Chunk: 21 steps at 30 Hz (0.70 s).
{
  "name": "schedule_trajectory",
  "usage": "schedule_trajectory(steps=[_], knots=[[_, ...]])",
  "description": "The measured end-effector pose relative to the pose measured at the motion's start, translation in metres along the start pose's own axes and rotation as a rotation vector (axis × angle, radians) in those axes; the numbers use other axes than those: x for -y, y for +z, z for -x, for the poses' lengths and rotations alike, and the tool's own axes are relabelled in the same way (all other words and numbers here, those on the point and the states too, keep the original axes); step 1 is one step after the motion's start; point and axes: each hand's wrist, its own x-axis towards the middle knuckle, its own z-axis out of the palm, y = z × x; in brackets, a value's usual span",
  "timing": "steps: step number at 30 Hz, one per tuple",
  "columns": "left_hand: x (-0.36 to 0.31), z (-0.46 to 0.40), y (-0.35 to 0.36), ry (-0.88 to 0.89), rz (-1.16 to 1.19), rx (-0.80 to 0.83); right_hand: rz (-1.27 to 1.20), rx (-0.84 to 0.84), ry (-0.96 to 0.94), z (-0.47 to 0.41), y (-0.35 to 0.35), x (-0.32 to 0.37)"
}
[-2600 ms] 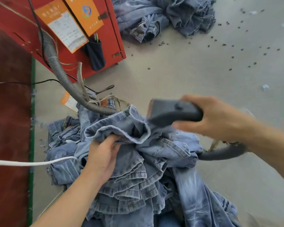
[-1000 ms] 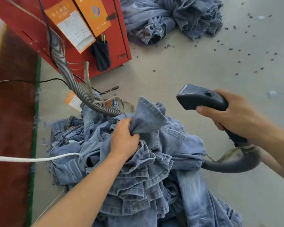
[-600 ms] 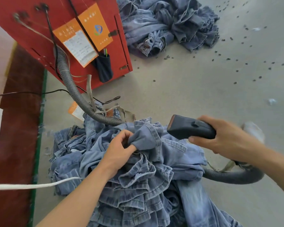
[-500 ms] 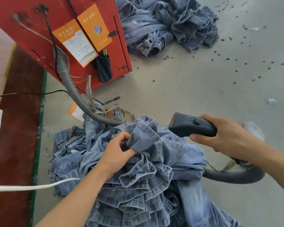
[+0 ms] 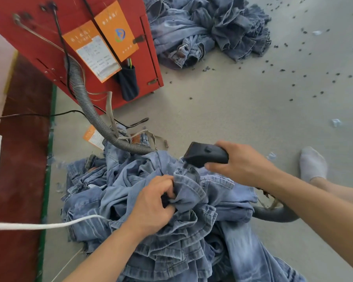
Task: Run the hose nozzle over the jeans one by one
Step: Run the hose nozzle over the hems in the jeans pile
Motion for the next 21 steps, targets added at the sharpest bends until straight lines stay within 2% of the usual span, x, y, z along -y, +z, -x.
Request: schedule_trajectory(steps=[3,6,9,11,14,18,21], knots=[[-0.001,0.000,0.000,-0.031,0.030,0.014,-0.179,-0.177,0.135,-0.004,-0.018,-0.009],[-0.004,0.001,-0.006,-0.149,0.117,0.063,-0.200,-0.137,0.113,0.010,-0.042,-0.019],[-0.027,-0.016,-0.012,-0.527,0.513,0.095,-0.156,-0.029,0.073,0.024,-0.040,-0.017],[-0.034,-0.030,-0.017,-0.739,0.443,0.133,-0.083,-0.015,0.056,0.025,-0.034,-0.011],[-0.034,-0.038,-0.013,-0.751,0.284,0.186,-0.059,-0.009,0.032,0.023,-0.030,-0.005],[-0.028,-0.037,-0.011,-0.750,0.443,0.074,-0.062,0.021,-0.007,0.027,-0.033,-0.007],[-0.033,-0.036,-0.008,-0.738,0.580,0.058,-0.018,0.051,-0.022,0.029,-0.029,-0.010]])
